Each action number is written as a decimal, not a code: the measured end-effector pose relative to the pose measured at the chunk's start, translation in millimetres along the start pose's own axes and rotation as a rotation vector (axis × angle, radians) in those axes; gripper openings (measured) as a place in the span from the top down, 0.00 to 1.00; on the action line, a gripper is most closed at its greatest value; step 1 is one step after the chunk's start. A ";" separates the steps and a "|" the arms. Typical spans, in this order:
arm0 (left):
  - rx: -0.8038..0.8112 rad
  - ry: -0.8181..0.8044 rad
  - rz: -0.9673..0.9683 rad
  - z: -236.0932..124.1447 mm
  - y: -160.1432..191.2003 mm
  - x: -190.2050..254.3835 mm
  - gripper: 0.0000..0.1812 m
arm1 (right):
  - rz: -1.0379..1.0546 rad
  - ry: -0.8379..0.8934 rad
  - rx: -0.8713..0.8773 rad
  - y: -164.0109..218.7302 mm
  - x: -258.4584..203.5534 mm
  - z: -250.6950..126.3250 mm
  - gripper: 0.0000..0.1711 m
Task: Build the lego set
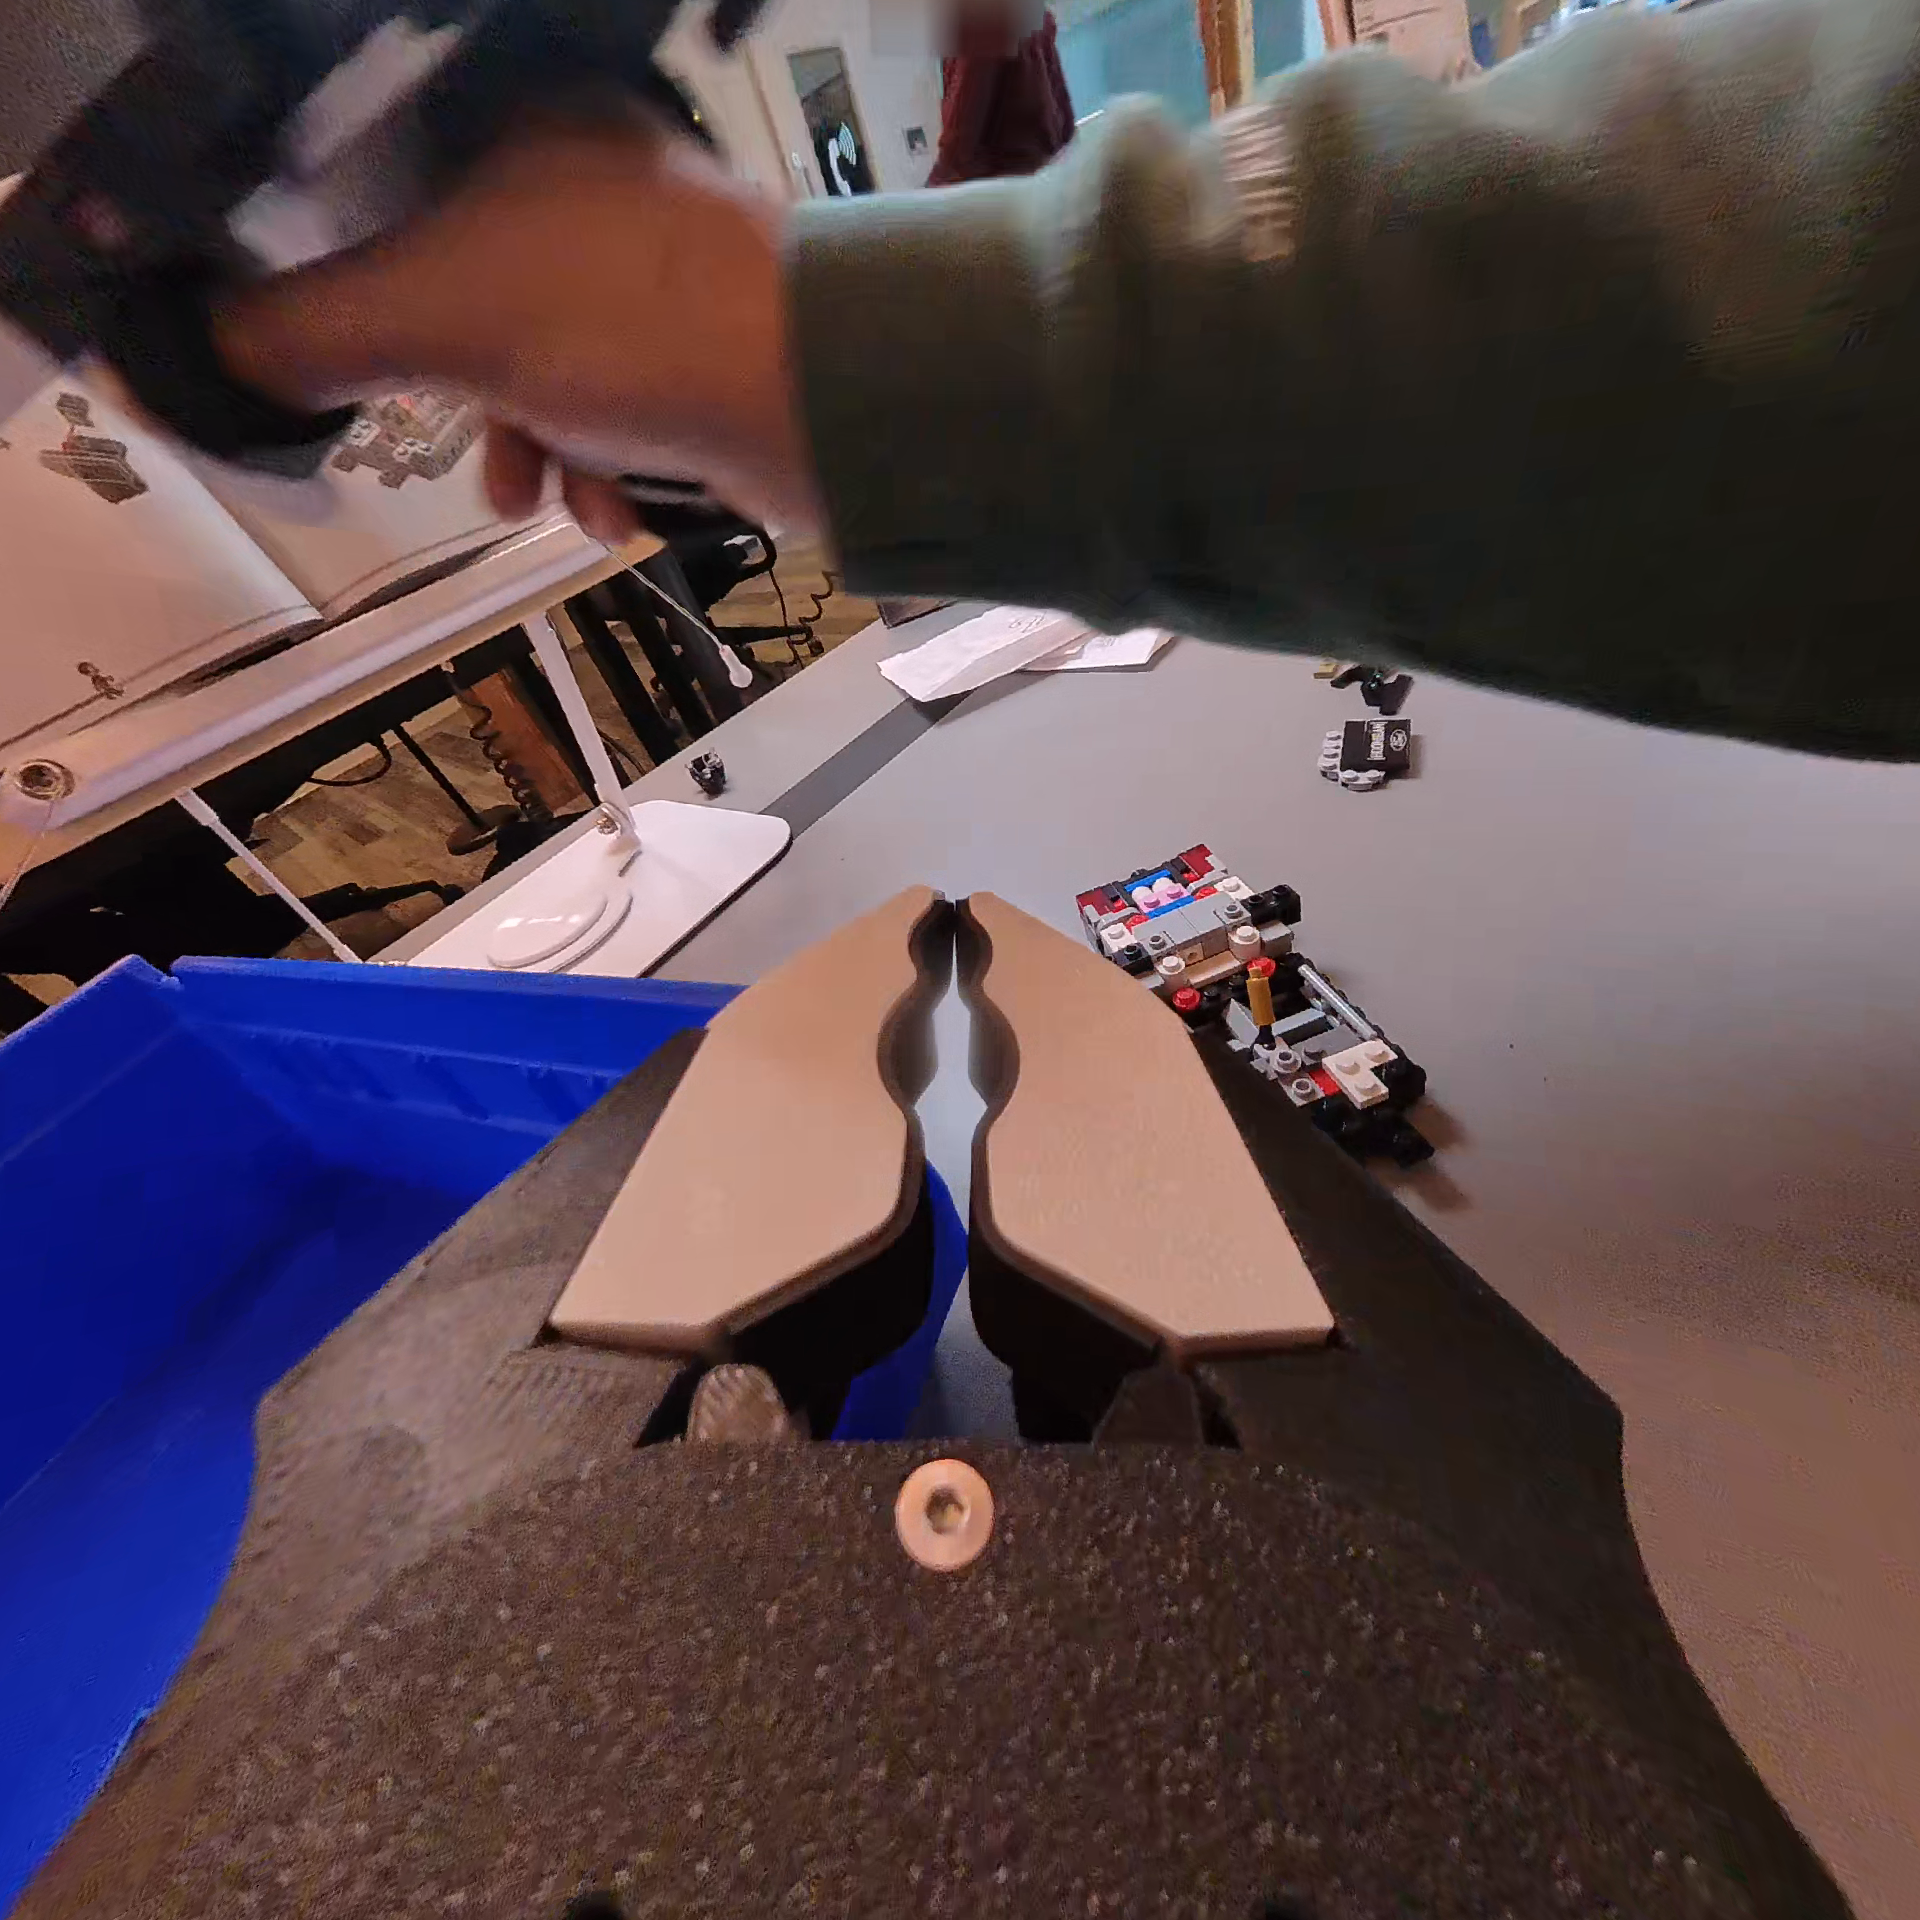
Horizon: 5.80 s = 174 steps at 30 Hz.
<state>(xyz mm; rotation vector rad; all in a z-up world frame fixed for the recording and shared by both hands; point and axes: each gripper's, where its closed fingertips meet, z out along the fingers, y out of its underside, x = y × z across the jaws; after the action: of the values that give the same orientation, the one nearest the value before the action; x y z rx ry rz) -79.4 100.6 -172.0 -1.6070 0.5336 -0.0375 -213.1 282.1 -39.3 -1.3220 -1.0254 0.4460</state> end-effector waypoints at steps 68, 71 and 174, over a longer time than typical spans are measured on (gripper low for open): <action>-0.094 -0.120 -0.070 123.1 -75.2 -173.4 1.00 | 0.262 -0.220 0.153 18.9 65.5 -36.0 0.78; -0.078 -0.113 -0.033 129.3 -80.0 -161.5 1.00 | 0.338 -0.333 0.241 3.1 58.7 -74.8 0.76; -0.074 -0.171 -0.041 146.4 -77.7 -204.1 0.88 | 0.475 -0.118 0.098 60.3 108.0 -5.1 0.90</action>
<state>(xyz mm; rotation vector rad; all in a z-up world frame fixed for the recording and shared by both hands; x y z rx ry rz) -187.1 311.2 -57.0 -1.6756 0.3725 0.0893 -136.9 378.2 -56.5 -1.4620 -0.7670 0.9292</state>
